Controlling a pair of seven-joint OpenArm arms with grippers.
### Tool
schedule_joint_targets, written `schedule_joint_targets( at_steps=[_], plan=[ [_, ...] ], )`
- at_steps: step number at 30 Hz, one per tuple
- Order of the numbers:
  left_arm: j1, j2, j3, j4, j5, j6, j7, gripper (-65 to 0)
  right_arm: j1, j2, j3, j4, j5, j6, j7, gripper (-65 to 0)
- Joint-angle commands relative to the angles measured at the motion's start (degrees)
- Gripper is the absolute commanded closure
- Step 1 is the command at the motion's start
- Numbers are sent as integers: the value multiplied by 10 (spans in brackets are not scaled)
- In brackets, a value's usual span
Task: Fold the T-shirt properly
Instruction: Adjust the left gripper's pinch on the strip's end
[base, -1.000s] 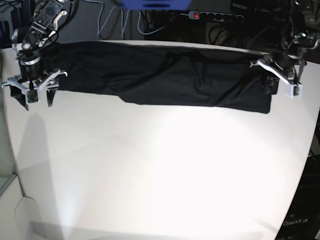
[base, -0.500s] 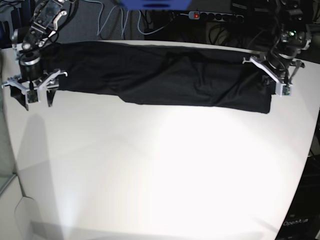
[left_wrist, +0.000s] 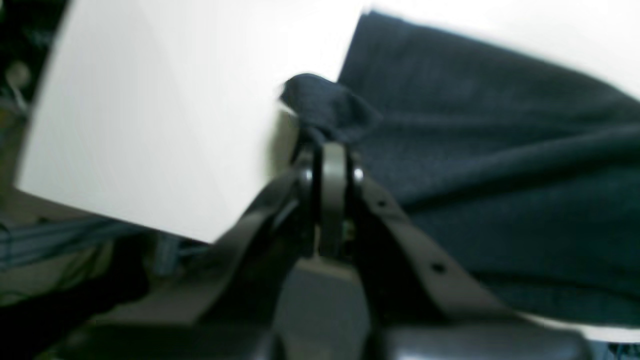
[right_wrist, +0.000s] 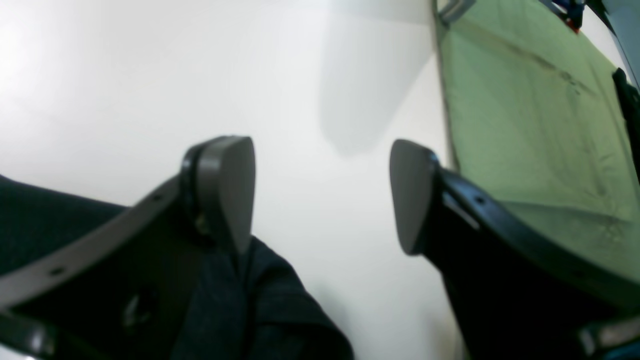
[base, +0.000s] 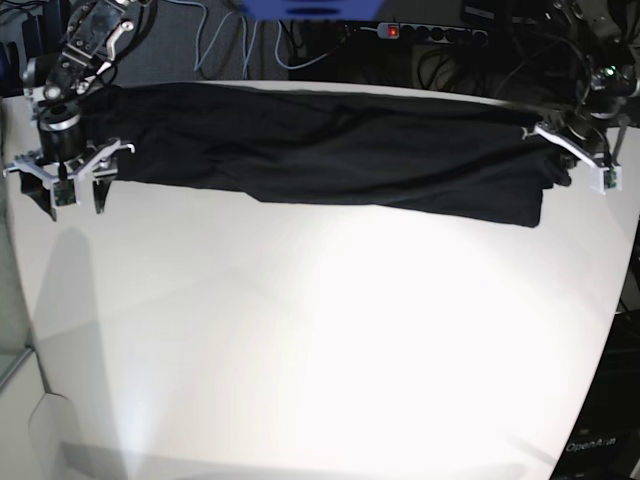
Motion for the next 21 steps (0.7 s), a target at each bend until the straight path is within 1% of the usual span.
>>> schedule_joint_targets(
  at_steps=[1,5,21],
  plan=[
    [-4,-8,-2,2,-3,-1,-16,0,2,5,-1,9,8,-2,13,-395],
    [-4,-5,-2,-11,-3,-2,-18,0,-1,5,-1,9,8,-2,13,-395],
    [-11,-5,-2,-9,-9,-3,-14,-3,-3,5,-1,9,9,-2,13,-395]
  ],
)
